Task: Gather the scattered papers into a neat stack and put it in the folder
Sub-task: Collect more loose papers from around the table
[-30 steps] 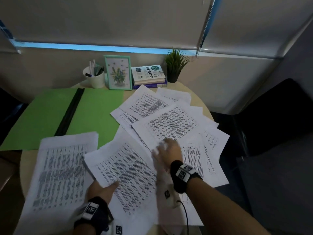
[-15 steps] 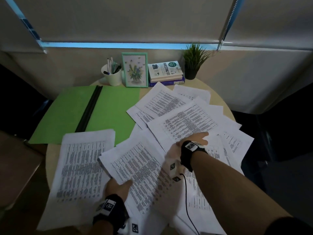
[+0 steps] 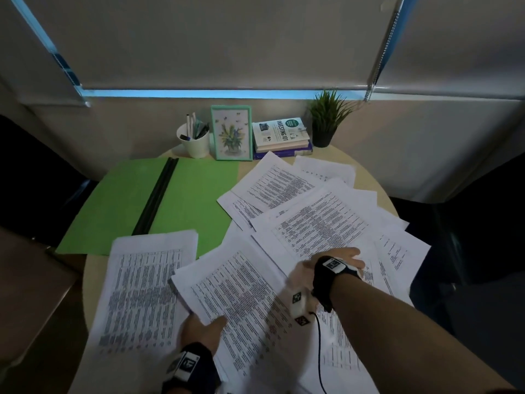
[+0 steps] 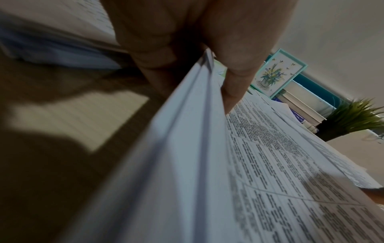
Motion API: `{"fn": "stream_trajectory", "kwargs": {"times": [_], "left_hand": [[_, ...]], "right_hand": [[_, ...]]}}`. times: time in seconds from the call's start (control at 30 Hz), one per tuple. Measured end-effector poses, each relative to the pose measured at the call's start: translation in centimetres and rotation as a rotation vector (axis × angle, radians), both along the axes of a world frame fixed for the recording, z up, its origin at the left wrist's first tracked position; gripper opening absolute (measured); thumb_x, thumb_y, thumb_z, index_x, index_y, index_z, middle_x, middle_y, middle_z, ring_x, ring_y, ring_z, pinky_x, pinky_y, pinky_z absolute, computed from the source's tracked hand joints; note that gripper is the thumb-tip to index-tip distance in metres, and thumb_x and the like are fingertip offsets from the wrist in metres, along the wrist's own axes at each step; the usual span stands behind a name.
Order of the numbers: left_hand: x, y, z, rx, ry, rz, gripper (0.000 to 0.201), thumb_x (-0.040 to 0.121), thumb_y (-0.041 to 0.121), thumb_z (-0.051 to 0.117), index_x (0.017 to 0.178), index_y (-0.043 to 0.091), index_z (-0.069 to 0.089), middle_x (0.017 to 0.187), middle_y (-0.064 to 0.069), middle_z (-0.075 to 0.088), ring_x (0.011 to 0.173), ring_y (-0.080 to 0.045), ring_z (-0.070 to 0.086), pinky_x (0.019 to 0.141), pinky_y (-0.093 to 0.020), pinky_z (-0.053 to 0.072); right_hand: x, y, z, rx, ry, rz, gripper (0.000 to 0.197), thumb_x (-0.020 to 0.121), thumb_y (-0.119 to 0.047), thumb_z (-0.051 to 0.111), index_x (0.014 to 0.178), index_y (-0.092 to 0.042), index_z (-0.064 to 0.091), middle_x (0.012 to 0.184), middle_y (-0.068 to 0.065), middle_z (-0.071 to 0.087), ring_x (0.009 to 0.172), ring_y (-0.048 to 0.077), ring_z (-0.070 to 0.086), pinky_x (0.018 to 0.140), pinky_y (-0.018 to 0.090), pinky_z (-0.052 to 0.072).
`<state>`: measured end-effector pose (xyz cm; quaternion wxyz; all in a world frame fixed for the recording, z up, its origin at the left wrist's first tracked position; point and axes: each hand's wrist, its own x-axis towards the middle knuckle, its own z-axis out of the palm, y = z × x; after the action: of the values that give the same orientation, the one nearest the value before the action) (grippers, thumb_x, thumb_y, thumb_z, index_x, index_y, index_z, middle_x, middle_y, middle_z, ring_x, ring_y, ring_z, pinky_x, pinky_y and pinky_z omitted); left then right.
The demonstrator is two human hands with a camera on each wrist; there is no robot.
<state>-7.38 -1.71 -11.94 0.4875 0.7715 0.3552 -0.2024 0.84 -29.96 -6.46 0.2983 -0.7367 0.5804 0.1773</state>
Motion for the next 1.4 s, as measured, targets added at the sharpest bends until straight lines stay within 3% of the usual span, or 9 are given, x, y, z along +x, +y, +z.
{"fn": "stream_trajectory", "kwargs": {"times": [0.23, 0.4, 0.53, 0.67, 0.9, 1.0, 1.13, 1.23, 1.4], "left_hand": [[0.3, -0.1, 0.4, 0.054, 0.067, 0.01, 0.093, 0.08, 0.034, 0.076, 0.15, 0.004, 0.024, 0.156, -0.012, 0.029, 0.139, -0.034, 0.035, 0.113, -0.044, 0.031], [0.1, 0.1, 0.1, 0.013, 0.04, 0.026, 0.079, 0.08, 0.02, 0.077, 0.144, -0.002, 0.035, 0.148, -0.017, 0.041, 0.133, -0.036, 0.043, 0.108, -0.042, 0.035], [-0.1, 0.3, -0.3, -0.056, 0.015, 0.061, 0.075, 0.072, 0.023, 0.083, 0.136, 0.002, 0.049, 0.137, -0.014, 0.055, 0.121, -0.036, 0.054, 0.104, -0.051, 0.042], [0.1, 0.5, 0.0, -0.062, 0.016, 0.037, 0.068, 0.074, 0.022, 0.081, 0.133, 0.003, 0.052, 0.132, -0.013, 0.058, 0.118, -0.035, 0.056, 0.103, -0.05, 0.043], [0.3, 1.3, 1.2, -0.16, -0.023, 0.028, 0.039, 0.083, 0.02, 0.072, 0.119, 0.009, 0.064, 0.113, -0.009, 0.068, 0.099, -0.03, 0.065, 0.091, -0.044, 0.051], [0.0, 1.5, 1.9, -0.241, -0.061, 0.025, 0.039, 0.083, 0.023, 0.074, 0.119, 0.011, 0.064, 0.116, -0.011, 0.068, 0.098, -0.028, 0.065, 0.091, -0.041, 0.051], [-0.3, 1.0, 2.4, -0.253, -0.037, 0.066, 0.083, 0.056, 0.076, 0.072, 0.119, 0.022, 0.065, 0.114, -0.006, 0.069, 0.103, -0.03, 0.065, 0.095, -0.048, 0.05], [-0.5, -0.5, 4.1, -0.225, -0.097, 0.008, 0.074, 0.061, 0.053, 0.084, 0.122, 0.017, 0.062, 0.118, -0.004, 0.066, 0.109, -0.028, 0.061, 0.097, -0.046, 0.049], [-0.1, -1.2, 5.6, -0.167, -0.179, -0.043, 0.047, 0.082, 0.019, 0.076, 0.126, 0.011, 0.06, 0.122, -0.005, 0.064, 0.112, -0.029, 0.06, 0.096, -0.039, 0.047]], "right_hand": [[1.1, 1.1, 0.6, -0.052, 0.101, 0.458, 0.077, 0.082, -0.029, 0.064, 0.147, -0.007, 0.027, 0.152, 0.037, 0.01, 0.133, 0.055, 0.022, 0.099, 0.062, 0.033], [-0.2, 0.6, 3.2, 0.201, -0.203, 0.14, 0.063, 0.096, -0.012, 0.053, 0.144, 0.004, 0.015, 0.141, 0.015, 0.035, 0.132, 0.03, 0.035, 0.112, 0.045, 0.03], [0.1, -0.2, 2.4, 0.154, -0.452, -0.103, 0.083, 0.083, -0.006, 0.065, 0.145, -0.022, 0.012, 0.111, 0.019, 0.056, 0.083, 0.033, 0.055, 0.073, 0.035, 0.048], [0.0, -1.4, 4.6, 0.185, -0.524, 0.006, 0.094, 0.076, -0.001, 0.068, 0.145, -0.032, 0.012, 0.116, 0.013, 0.055, 0.078, 0.025, 0.055, 0.061, 0.028, 0.047], [-3.5, -0.7, 7.3, 0.224, -0.371, 0.877, 0.122, 0.074, -0.017, 0.079, 0.152, -0.032, -0.014, 0.141, 0.018, 0.051, 0.103, 0.033, 0.063, 0.089, 0.04, 0.049], [-5.7, 1.5, 6.0, 0.154, -0.251, 1.157, 0.094, 0.091, -0.035, 0.055, 0.152, -0.01, -0.011, 0.127, 0.025, 0.059, 0.099, 0.034, 0.063, 0.113, 0.059, 0.018], [-5.9, 2.9, 3.9, 0.314, -0.229, 1.217, 0.127, 0.082, -0.027, 0.073, 0.142, -0.027, -0.039, 0.108, 0.018, 0.068, 0.089, 0.029, 0.065, 0.086, 0.04, 0.046], [-5.0, 3.9, 2.3, 0.244, -0.192, 1.31, 0.126, 0.084, -0.028, 0.071, 0.14, -0.026, -0.041, 0.108, 0.018, 0.068, 0.087, 0.03, 0.064, 0.078, 0.037, 0.045], [-4.0, 4.2, 1.0, 0.205, -0.324, 1.166, 0.143, 0.053, -0.061, 0.086, 0.154, -0.024, -0.009, 0.154, 0.015, 0.03, 0.136, 0.032, 0.039, 0.108, 0.047, 0.039]]}}
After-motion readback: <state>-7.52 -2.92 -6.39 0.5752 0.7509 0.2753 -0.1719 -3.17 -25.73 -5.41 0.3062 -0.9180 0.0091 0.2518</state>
